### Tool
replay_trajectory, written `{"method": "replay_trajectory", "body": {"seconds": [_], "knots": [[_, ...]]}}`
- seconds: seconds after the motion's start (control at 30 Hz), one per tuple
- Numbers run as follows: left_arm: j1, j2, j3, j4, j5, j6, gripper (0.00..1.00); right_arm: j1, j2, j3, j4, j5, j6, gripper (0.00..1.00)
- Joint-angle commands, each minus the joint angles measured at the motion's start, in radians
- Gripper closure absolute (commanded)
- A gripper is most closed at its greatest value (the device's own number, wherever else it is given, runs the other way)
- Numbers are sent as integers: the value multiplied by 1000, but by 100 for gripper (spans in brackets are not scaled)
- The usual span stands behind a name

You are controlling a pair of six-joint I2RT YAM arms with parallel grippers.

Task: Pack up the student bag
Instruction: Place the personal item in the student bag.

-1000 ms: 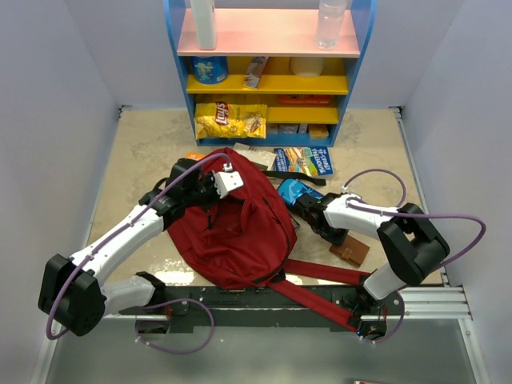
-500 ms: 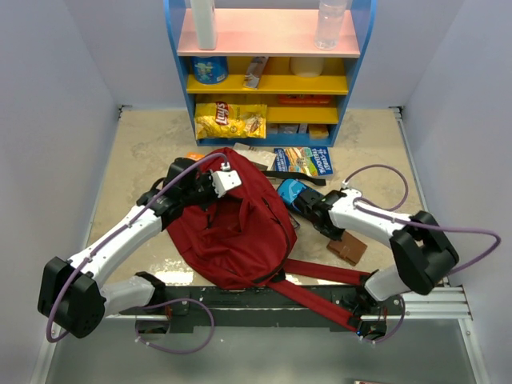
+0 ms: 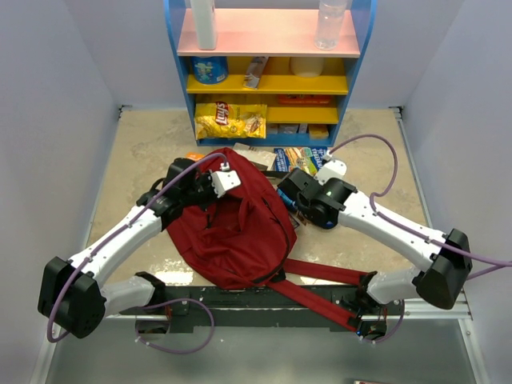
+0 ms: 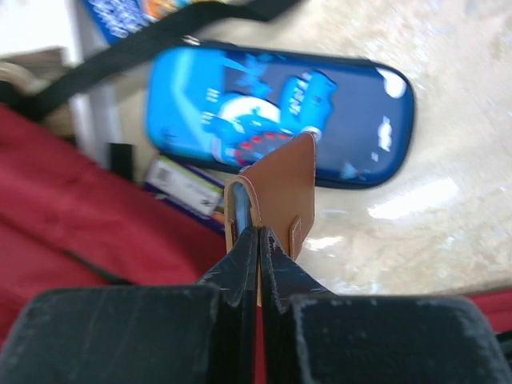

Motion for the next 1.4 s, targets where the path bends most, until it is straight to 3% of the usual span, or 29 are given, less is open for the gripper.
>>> {"method": "replay_trajectory", "body": {"seconds": [0.0, 0.2, 0.5, 0.73, 0.87, 1.2, 1.37], "knots": [[11, -16, -4, 46, 1, 7, 100, 27, 13, 167, 46, 74, -103, 100], [12, -9, -15, 58, -5, 6, 100, 145, 94, 367, 49, 119, -148, 100], [17, 1, -28, 83, 4, -19, 100, 313, 116, 442, 251, 111, -220, 100], [75, 15, -39, 111, 64, -71, 100, 345, 38, 280, 542, -12, -269, 100], [152, 33, -19, 109, 151, -100, 100, 348, -13, 93, 813, -131, -289, 100], [187, 24, -12, 97, 259, -114, 100, 340, 39, -29, 1058, -245, -310, 100], [187, 7, -2, 77, 277, -106, 100, 279, 68, -85, 1116, -291, -287, 100]]}}
